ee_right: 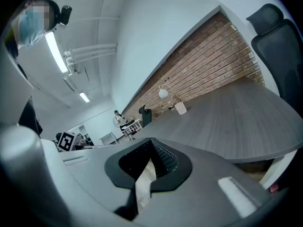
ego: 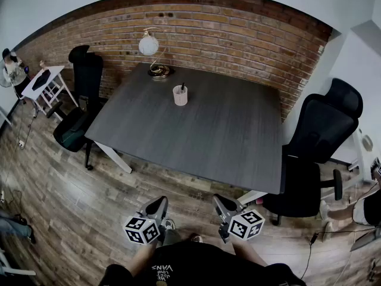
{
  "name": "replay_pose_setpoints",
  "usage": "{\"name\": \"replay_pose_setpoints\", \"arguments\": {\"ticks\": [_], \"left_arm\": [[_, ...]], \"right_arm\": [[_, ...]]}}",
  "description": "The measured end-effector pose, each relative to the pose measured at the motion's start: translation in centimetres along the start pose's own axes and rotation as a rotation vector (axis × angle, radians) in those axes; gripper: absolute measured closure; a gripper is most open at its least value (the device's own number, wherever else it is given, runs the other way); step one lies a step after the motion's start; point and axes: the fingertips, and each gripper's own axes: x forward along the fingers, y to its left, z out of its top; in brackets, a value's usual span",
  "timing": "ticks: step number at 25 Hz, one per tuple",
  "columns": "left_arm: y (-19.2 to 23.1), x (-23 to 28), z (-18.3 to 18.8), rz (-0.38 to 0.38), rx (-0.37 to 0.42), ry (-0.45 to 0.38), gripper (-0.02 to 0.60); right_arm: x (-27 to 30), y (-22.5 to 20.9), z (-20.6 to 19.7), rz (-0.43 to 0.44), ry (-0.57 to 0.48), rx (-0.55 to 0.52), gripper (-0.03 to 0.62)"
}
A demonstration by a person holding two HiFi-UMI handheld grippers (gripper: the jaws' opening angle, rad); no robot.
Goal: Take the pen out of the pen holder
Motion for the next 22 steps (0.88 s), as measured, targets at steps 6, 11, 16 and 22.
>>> {"name": "replay_pose_setpoints", "arguments": {"ticks": [6,11,16,22], "left_arm": [[0.5,0.5,0.1,-0.002,-0.005,-0.003,0.529],[2.5,2.1,1.0,-0.019,-0.015,-0.005,0.529],[4.9,4.6,3.1,-0.074,-0.007,0.01,0.529],[9.2,7.7,7.1,-0.144,0.031,0.025,0.529]], "right_arm": [[0.6,-0.4,0.3,0.009,-0.025,0.049,0.592],[2.3,-1.0,0.9,-0.015,-0.043,0.064,0.592],[4.9,-1.7,1.6,-0.072,-0.06,0.091,0.592],[9.4,-1.6,3.2,-0.14,-0.103,0.113,0.592]]}}
